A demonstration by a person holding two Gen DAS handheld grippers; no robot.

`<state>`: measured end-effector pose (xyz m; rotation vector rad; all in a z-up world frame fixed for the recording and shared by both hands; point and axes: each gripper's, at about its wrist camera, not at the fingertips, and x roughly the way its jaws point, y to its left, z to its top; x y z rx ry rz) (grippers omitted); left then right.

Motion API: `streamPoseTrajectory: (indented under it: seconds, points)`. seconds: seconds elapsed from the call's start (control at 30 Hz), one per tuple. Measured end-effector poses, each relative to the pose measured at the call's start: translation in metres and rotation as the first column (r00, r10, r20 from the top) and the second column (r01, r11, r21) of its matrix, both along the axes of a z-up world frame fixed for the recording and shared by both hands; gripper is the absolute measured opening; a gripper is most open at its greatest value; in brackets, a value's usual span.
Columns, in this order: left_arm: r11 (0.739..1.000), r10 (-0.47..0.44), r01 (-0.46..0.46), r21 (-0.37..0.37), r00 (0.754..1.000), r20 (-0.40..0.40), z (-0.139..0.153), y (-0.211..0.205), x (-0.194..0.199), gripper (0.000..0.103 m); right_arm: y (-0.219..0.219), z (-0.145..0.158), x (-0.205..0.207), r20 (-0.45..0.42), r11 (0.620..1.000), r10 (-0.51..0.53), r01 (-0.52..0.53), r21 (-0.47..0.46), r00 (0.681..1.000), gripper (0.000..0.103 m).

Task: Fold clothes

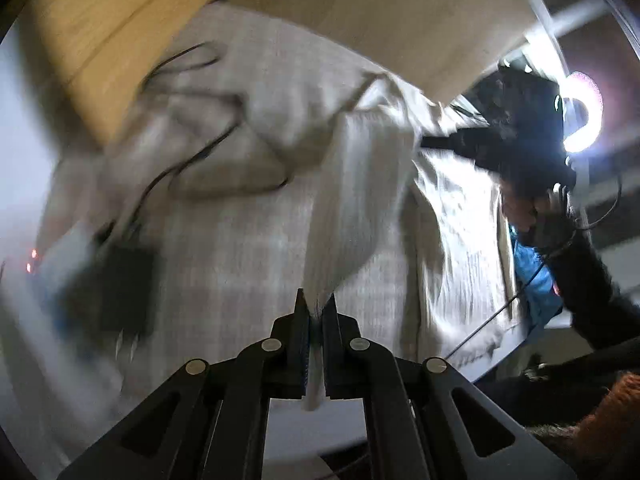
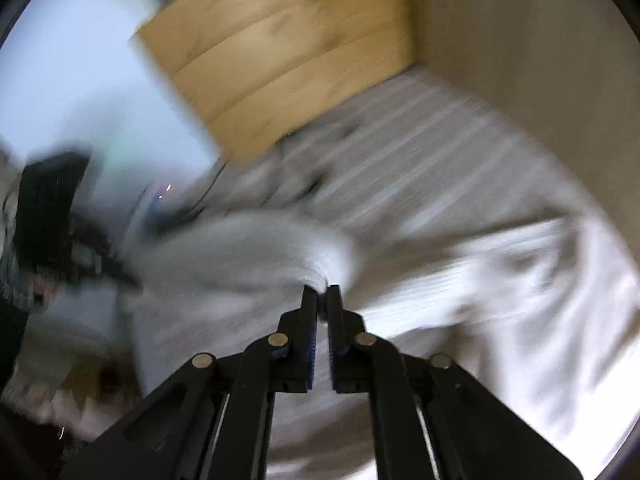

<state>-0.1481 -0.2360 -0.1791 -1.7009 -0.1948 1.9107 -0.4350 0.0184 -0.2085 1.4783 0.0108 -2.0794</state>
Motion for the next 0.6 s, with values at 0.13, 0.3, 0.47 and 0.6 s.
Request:
streamPoseTrajectory:
  seconds: [0.13,0.3,0.47,0.6]
  points:
    - [0.995,0.047,-0.039,-0.093,0.995,0.086,-0.032,-0.021,0.006,0.004,0.033,0.006,-0.01,0.055,0.999,-0.032,0.032,-0.007,0.998,0.022]
    - [0.994,0.009,-0.004,-0.105,0.999,0.049,-0.043,-0.001,0.01,0.004,0.094,-0.007,-0.082,0.117,0.919,-0.389,0.374,0.126,0.914,0.026]
    - [0.993,-0.022,0.023,-0.116,1.0,0.006,-0.036,0.01,0.009,0.004,0.075,-0.056,-0.129,0.282,0.866,-0.496,0.445,0.227,0.821,0.026]
    - [0.994,-0.041,0.036,-0.099,0.998,-0.041,-0.015,0.013,0.012,0.004,0.072,-0.077,-0.145,0.352,0.826,-0.563,0.502,0.257,0.748,0.026]
